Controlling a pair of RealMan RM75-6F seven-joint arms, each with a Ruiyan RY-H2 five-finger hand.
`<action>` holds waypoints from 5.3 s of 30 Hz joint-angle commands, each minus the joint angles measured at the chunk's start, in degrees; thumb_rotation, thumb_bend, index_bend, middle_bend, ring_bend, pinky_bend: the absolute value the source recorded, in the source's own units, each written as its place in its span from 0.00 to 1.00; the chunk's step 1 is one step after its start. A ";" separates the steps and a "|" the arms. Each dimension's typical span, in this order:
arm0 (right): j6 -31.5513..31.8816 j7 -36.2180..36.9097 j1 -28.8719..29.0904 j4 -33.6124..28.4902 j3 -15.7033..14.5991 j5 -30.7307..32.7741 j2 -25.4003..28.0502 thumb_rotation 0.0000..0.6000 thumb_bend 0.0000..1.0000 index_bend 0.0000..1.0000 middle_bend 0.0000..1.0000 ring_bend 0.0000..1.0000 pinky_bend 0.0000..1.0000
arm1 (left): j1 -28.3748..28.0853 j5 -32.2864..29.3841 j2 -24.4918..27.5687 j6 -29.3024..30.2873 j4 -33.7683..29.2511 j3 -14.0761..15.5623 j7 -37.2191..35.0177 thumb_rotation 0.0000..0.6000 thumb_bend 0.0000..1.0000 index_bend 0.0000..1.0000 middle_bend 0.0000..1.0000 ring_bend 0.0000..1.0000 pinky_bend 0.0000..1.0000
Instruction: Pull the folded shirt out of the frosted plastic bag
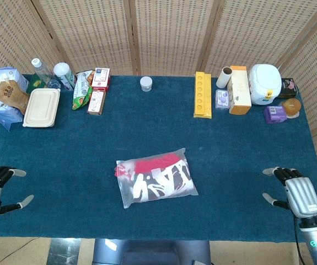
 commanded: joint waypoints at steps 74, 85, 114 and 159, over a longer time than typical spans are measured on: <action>-44.46 -56.68 54.13 -14.43 4.06 50.84 -15.38 1.00 0.08 0.00 0.01 0.08 0.07 | -5.79 -3.88 2.55 -5.94 10.67 -2.99 -9.03 0.91 0.12 0.38 0.38 0.25 0.25; -44.36 -56.53 59.14 -7.67 2.52 55.03 -21.58 1.00 0.10 0.35 0.43 0.45 0.37 | -5.65 -4.08 2.77 -6.21 10.94 -2.65 -8.98 0.92 0.12 0.38 0.38 0.25 0.25; -47.92 -2.83 44.14 -11.77 6.84 21.68 -11.21 1.00 0.20 0.85 0.91 1.00 0.99 | -19.18 10.86 4.48 -15.07 8.72 -4.34 -1.04 0.93 0.12 0.38 0.49 0.40 0.40; -36.98 43.71 48.63 -9.57 -2.75 -5.46 -8.43 1.00 0.20 0.85 0.92 1.00 0.99 | -42.39 13.26 -5.42 -31.32 8.52 -3.73 -16.69 0.94 0.09 0.41 1.00 0.97 0.93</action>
